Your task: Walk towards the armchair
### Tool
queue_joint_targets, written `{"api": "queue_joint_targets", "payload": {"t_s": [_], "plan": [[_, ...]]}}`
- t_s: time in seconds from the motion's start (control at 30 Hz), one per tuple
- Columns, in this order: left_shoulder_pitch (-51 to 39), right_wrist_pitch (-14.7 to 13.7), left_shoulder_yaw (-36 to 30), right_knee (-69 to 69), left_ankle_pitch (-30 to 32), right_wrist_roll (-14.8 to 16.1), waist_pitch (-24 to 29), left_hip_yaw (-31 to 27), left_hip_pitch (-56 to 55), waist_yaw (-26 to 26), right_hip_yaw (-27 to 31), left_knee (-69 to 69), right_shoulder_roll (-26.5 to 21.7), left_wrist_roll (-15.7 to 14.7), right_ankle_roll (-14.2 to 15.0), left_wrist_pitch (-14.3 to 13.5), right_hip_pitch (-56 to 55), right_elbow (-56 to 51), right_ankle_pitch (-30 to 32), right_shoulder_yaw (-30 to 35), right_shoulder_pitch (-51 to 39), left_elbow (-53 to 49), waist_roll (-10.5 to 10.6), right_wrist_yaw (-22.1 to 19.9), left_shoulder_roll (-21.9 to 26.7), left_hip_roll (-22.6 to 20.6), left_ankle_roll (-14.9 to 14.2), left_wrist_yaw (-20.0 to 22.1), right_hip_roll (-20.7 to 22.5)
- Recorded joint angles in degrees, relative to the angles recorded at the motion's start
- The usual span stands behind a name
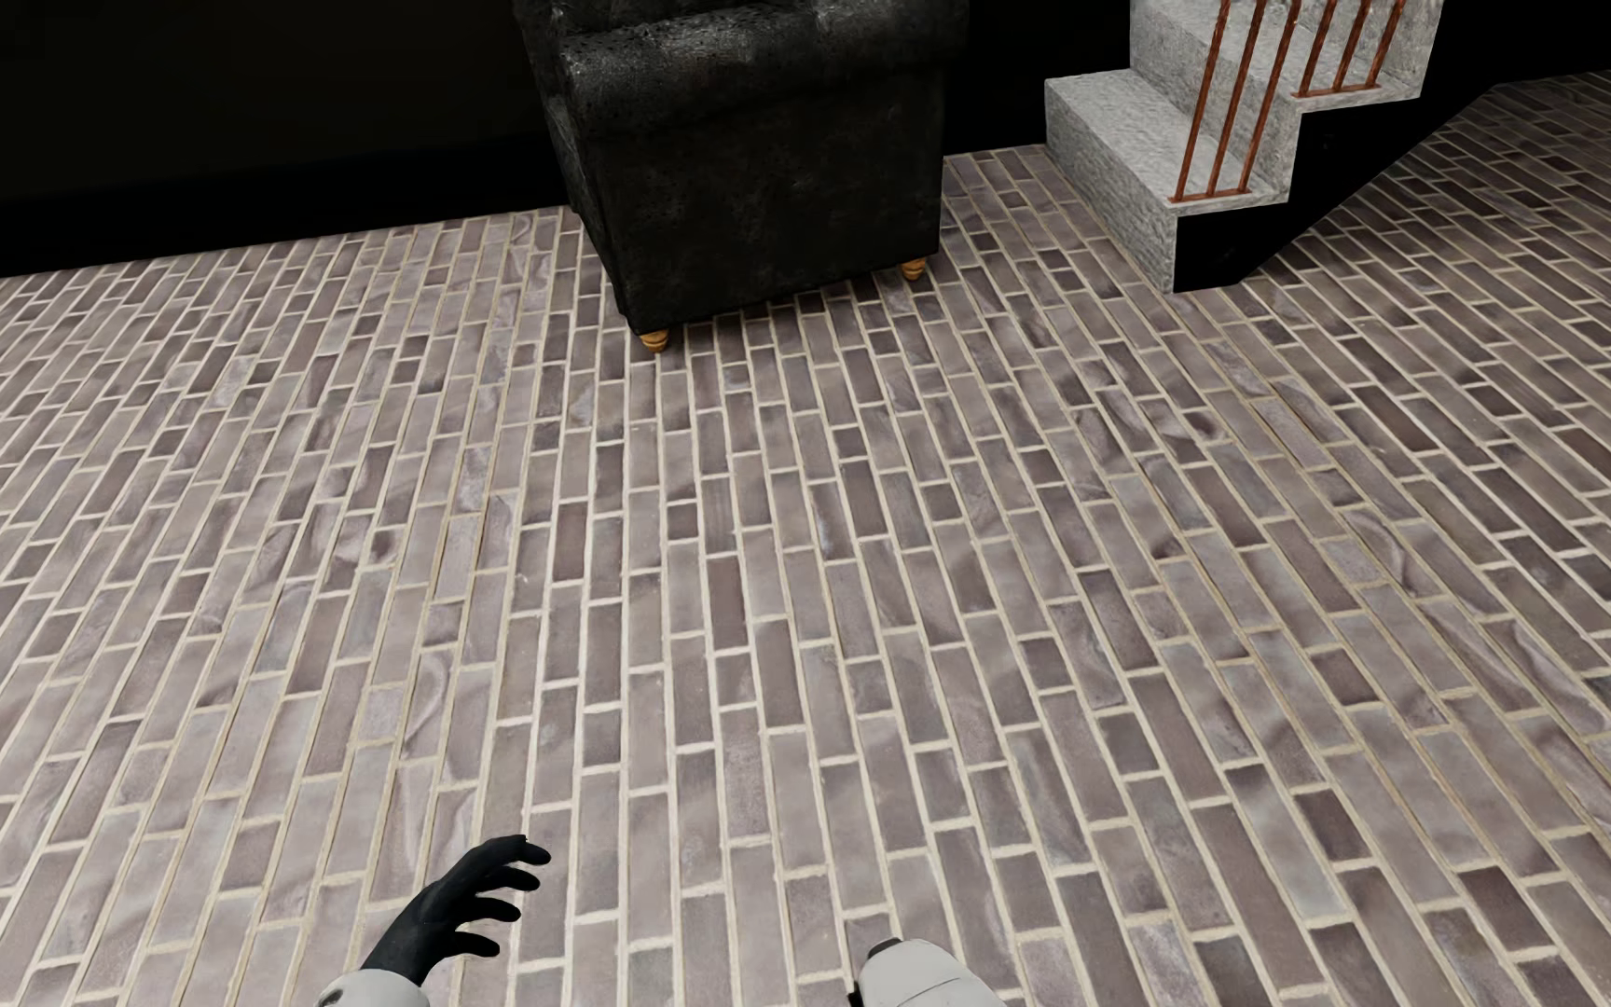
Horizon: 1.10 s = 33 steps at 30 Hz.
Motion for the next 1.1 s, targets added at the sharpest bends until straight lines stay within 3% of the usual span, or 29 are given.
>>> {"api": "queue_joint_targets", "payload": {"t_s": [0.03, 0.07, 0.1, 0.13, 0.17, 0.2, 0.23, 0.27, 0.3, 0.33, 0.37, 0.4, 0.43, 0.47, 0.5, 0.53, 0.57, 0.63, 0.7, 0.8, 0.83, 0.87, 0.9, 0.93, 0.97, 1.0, 1.03, 1.07, 1.1], "plan": [[1.56, 0.00, -3.98, 1.64, 6.77, 0.00, 0.90, 0.00, -4.90, 1.87, 0.00, 13.58, 0.65, 0.00, 0.00, 0.00, 4.29, -0.01, -4.07, 0.95, -1.99, 2.93, -1.04, 0.00, -0.55, -1.01, 0.00, 0.00, 1.34], [1.37, 0.00, -8.75, 0.32, 4.69, 0.00, 1.72, 0.00, -10.65, 4.37, 0.00, 24.56, 1.11, 0.00, 0.00, 0.00, 9.65, -3.27, -5.86, 0.49, -3.36, 7.99, -0.91, 0.00, -1.42, -1.19, 0.00, 0.00, 3.32], [1.01, 0.00, -14.91, -2.77, 0.95, 0.00, 2.23, 0.00, -16.92, 8.53, 0.00, 30.96, 1.73, 0.00, 0.00, 0.00, 15.23, -6.96, -5.95, 0.78, -5.27, 14.97, -2.09, 0.00, -2.40, -2.80, 0.00, 0.00, 4.16], [4.60, 0.00, -14.41, -6.41, -0.04, 0.00, 2.60, 0.00, -22.49, 12.56, 0.00, 31.59, 3.09, 0.00, 0.00, 0.00, 21.19, -11.87, -5.61, -1.25, -7.40, 15.97, -4.29, 0.00, -3.11, -5.03, 0.00, 0.00, 4.46], [7.47, 0.00, -14.16, -10.34, 1.95, 0.00, 3.22, 0.00, -27.15, 16.78, 0.00, 26.86, 3.20, 0.00, 0.00, 0.00, 27.54, -18.14, -5.36, -3.07, -8.80, 21.62, -5.08, 0.00, -4.91, -6.26, 0.00, 0.00, 4.67], [8.74, 0.00, -22.99, -13.35, 7.06, 0.00, 3.07, 0.00, -31.85, 19.96, 0.00, 16.97, 3.26, 0.00, 0.00, 0.00, 32.27, -23.32, -4.51, -3.36, -11.43, 25.32, -6.60, 0.00, -3.81, -7.93, 0.00, 0.00, 3.62], [11.29, 0.00, -25.16, -15.71, 12.09, 0.00, 3.24, 0.00, -35.48, 23.72, 0.00, 4.57, 3.19, 0.00, 0.00, 0.00, 36.51, -29.42, -4.07, -4.57, -13.87, 27.35, -7.40, 0.00, -3.65, -8.39, 0.00, 0.00, 2.68], [14.11, 0.00, -27.03, -17.84, 10.94, 0.00, 3.16, 0.00, -37.46, 26.28, 0.00, -7.40, 2.95, 0.00, 0.00, 0.00, 41.29, -35.23, -5.42, -7.21, -15.58, 28.88, -7.81, 0.00, -3.61, -8.43, 0.00, 0.00, 1.70], [16.38, 0.00, -28.41, -19.30, -1.39, 0.00, 2.53, 0.00, -39.68, 28.87, 0.00, -17.37, 2.31, 0.00, 0.00, 0.00, 44.47, -39.39, -6.71, -8.27, -18.30, 30.20, -7.73, 0.00, -3.37, -7.42, 0.00, 0.00, 1.45], [18.32, 0.00, -30.62, -18.93, -18.87, 0.00, 2.04, 0.00, -42.17, 31.60, 0.00, -20.50, 1.55, 0.00, 0.00, 0.00, 46.40, -42.51, -8.35, -10.07, -20.80, 30.21, -7.12, 0.00, -2.85, -5.85, 0.00, 0.00, 1.02], [20.14, 0.00, -29.70, -18.61, -27.55, 0.00, 1.80, 0.00, -43.80, 34.00, 0.00, -19.54, 0.99, 0.00, 0.00, 0.00, 48.92, -44.95, -9.09, -12.07, -22.33, 29.74, -7.38, 0.00, -2.58, -5.12, 0.00, 0.00, -0.39], [21.16, 0.00, -31.42, -17.94, -25.67, 0.00, 2.37, 0.00, -44.78, 37.36, 0.00, -19.52, 0.75, 0.00, 0.00, 0.00, 51.81, -45.99, -7.73, -14.02, -22.72, 30.48, -6.69, 0.00, -2.00, -3.98, 0.00, 0.00, -1.01], [22.47, 0.00, -31.73, -16.60, -16.34, 0.00, 1.70, 0.00, -46.00, 37.42, 0.00, -18.42, 0.97, 0.00, 0.00, 0.00, 54.71, -45.52, -4.09, -15.22, -21.80, 31.17, -7.58, 0.00, -1.72, -6.16, 0.00, 0.00, -2.18], [23.61, 0.00, -29.52, -11.39, -2.53, 0.00, 0.47, 0.00, -46.85, 38.42, 0.00, -17.05, 1.16, 0.00, 0.00, 0.00, 53.86, -44.29, 3.33, -16.17, -20.27, 31.81, -8.41, 0.00, -2.10, -8.12, 0.00, 0.00, -4.34], [23.51, 0.00, -30.18, -1.76, 5.60, 0.00, -0.18, 0.00, -48.25, 36.75, 0.00, -11.76, 2.02, 0.00, 0.00, 0.00, 50.61, -41.02, 13.31, -14.79, -19.26, 33.00, -10.36, 0.00, -2.42, -11.09, 0.00, 0.00, -6.87], [22.81, 0.00, -30.09, 7.91, 6.52, 0.00, 0.86, 0.00, -45.17, 35.58, 0.00, -7.94, 3.11, 0.00, 0.00, 0.00, 48.06, -35.96, 19.90, -12.90, -17.88, 33.70, -11.05, 0.00, -2.36, -13.23, 0.00, 0.00, -7.76], [19.90, 0.00, -28.32, 20.06, 5.81, 0.00, 2.08, 0.00, -42.37, 34.16, 0.00, -7.18, 3.43, 0.00, 0.00, 0.00, 41.04, -30.38, 18.11, -9.62, -18.33, 33.87, -11.93, 0.00, -2.84, -16.24, 0.00, 0.00, -9.24], [14.32, 0.00, -26.17, 31.26, -1.56, 0.00, 3.39, 0.00, -30.29, 28.33, 0.00, -12.15, 4.20, 0.00, 0.00, 0.00, 29.82, -18.91, -0.12, -1.12, -18.42, 28.82, -11.23, 0.00, -2.58, -18.41, 0.00, 0.00, -7.86], [8.37, 0.00, -22.46, 24.51, -9.96, 0.00, 3.18, 0.00, -19.48, 19.54, 0.00, -17.16, 3.71, 0.00, 0.00, 0.00, 21.26, -13.32, -6.26, 1.91, -14.08, 22.29, -7.92, 0.00, -2.58, -15.34, 0.00, 0.00, -4.04], [-0.74, 0.00, -14.26, -8.17, -19.20, 0.00, 2.03, 0.00, -9.41, 9.00, 0.00, -22.18, 2.53, 0.00, 0.00, 0.00, 15.03, -9.11, -3.63, 2.84, -7.69, 11.45, -5.52, 0.00, -1.87, -11.78, 0.00, 0.00, -4.54], [-3.83, 0.00, -11.91, -17.52, -22.39, 0.00, 1.12, 0.00, -7.80, 7.89, 0.00, -22.79, 2.44, 0.00, 0.00, 0.00, 13.75, -8.02, 2.03, 3.26, -6.38, 8.14, -5.68, 0.00, -1.45, -11.89, 0.00, 0.00, -5.07], [-6.29, 0.00, -9.59, -39.11, -25.03, 0.00, 0.05, 0.00, -6.45, 7.66, 0.00, -22.34, 2.39, 0.00, 0.00, 0.00, 11.50, -7.93, 20.73, 3.61, -4.73, 6.41, -5.47, 0.00, -1.17, -10.69, 0.00, 0.00, -5.64], [-7.65, 0.00, -7.93, -42.49, -26.62, 0.00, -0.34, 0.00, -4.35, 7.33, 0.00, -21.63, 2.35, 0.00, 0.00, 0.00, 9.44, -7.74, 19.53, 3.99, -3.53, 3.31, -5.39, 0.00, -0.44, -9.63, 0.00, 0.00, -5.63], [-7.68, 0.00, -5.50, -20.87, -26.41, 0.00, -0.02, 0.00, -2.04, 6.97, 0.00, -20.02, 2.58, 0.00, 0.00, 0.00, 6.70, -7.45, 3.30, 3.84, -2.72, 0.88, -5.48, 0.00, -0.46, -9.12, 0.00, 0.00, -5.55], [-5.57, 0.00, -3.14, -15.28, -25.01, 0.00, -1.01, 0.00, -0.41, 5.99, 0.00, -16.97, 2.36, 0.00, 0.00, 0.00, 5.68, -6.72, 4.54, 6.21, -2.58, -1.28, -5.80, 0.00, -1.08, -8.76, 0.00, 0.00, -5.86], [-4.33, 0.00, -3.01, -8.94, -19.91, 0.00, -1.50, 0.00, 0.46, 4.68, 0.00, -11.89, 2.81, 0.00, 0.00, 0.00, 5.39, -5.92, 8.02, 3.34, -1.96, 0.48, -4.65, 0.00, -2.06, -6.94, 0.00, 0.00, -5.44], [-1.77, 0.00, -3.03, -3.70, -10.21, 0.00, -1.14, 0.00, 0.79, 5.30, 0.00, -4.48, 2.51, 0.00, 0.00, 0.00, 7.75, -4.96, 7.00, 3.03, -2.23, 4.15, -2.67, 0.00, -4.15, -4.62, 0.00, 0.00, -2.72], [0.59, 0.00, -6.69, -3.56, -1.39, 0.00, -0.83, 0.00, -2.72, 5.32, 0.00, 6.18, 2.30, 0.00, 0.00, 0.00, 11.22, -6.30, 3.16, 0.43, -3.21, 7.72, -2.63, 0.00, -4.88, -4.08, 0.00, 0.00, -0.58], [1.36, 0.00, -11.00, -4.51, 2.73, 0.00, -0.82, 0.00, -10.03, 4.38, 0.00, 20.19, 3.17, 0.00, 0.00, 0.00, 14.67, -7.77, 2.60, -1.92, -4.41, 11.49, -2.34, 0.00, -5.38, -3.52, 0.00, 0.00, 1.67]]}}
